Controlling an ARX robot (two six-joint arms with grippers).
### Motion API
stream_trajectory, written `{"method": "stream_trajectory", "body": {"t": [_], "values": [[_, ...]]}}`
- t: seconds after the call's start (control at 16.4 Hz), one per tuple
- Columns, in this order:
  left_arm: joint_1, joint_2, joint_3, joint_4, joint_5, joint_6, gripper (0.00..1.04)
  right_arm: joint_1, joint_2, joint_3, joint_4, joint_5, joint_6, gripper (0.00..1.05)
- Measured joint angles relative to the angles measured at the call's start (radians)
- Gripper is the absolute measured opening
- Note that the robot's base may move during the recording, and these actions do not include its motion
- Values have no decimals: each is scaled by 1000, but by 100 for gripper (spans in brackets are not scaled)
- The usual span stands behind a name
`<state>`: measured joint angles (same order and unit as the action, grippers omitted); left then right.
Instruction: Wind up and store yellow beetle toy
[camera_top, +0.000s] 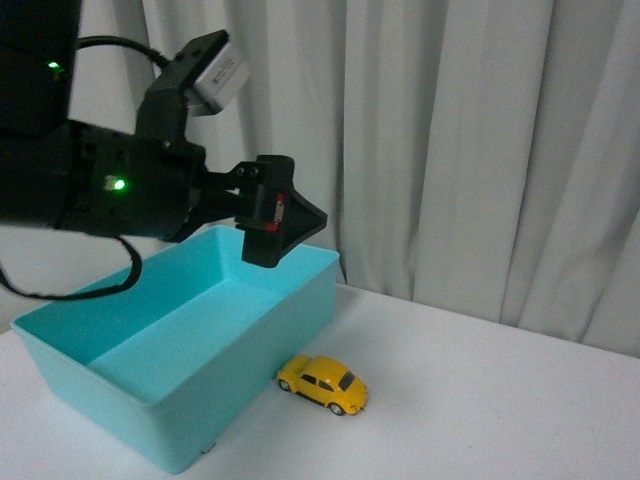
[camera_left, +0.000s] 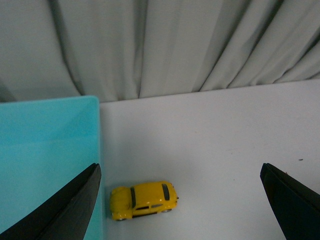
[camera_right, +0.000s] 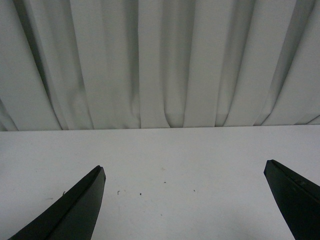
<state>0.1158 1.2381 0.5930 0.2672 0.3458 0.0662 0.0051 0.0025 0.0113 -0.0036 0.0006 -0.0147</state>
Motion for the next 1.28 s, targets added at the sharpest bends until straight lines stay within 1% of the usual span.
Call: {"method": "stream_trajectory", "body": {"t": [0.06,0.12,0.18,0.31,0.37,0.43,0.49,0.61,0.67,0.79,0.92,0.98,1.1,1.28], "values": [[-15,72,71,-14,14,65,98,0,0,0,0,0,0,98],[-36,136,138,-23,49,162,98,0,0,0,0,0,0,98],[-63,173,190,-65,68,266,98,0,0,0,0,0,0,98],[-105,231,274,-158,65,471,98,0,0,0,0,0,0,98],[-124,257,316,-224,73,584,98,0,0,0,0,0,0,98],[-154,290,367,-333,83,754,98,0,0,0,0,0,0,98],[-177,323,415,-434,72,906,98,0,0,0,0,0,0,98],[-212,397,516,-608,-23,1173,98,0,0,0,0,0,0,98],[-226,454,570,-681,-91,1328,98,0,0,0,0,0,0,98],[-235,542,627,-744,-198,1521,98,0,0,0,0,0,0,98],[-235,624,661,-746,-317,1620,98,0,0,0,0,0,0,98],[-235,658,681,-760,-345,1637,98,0,0,0,0,0,0,98],[-235,702,702,-774,-386,1619,98,0,0,0,0,0,0,98],[-230,772,731,-780,-435,1508,98,0,0,0,0,0,0,98]]}}
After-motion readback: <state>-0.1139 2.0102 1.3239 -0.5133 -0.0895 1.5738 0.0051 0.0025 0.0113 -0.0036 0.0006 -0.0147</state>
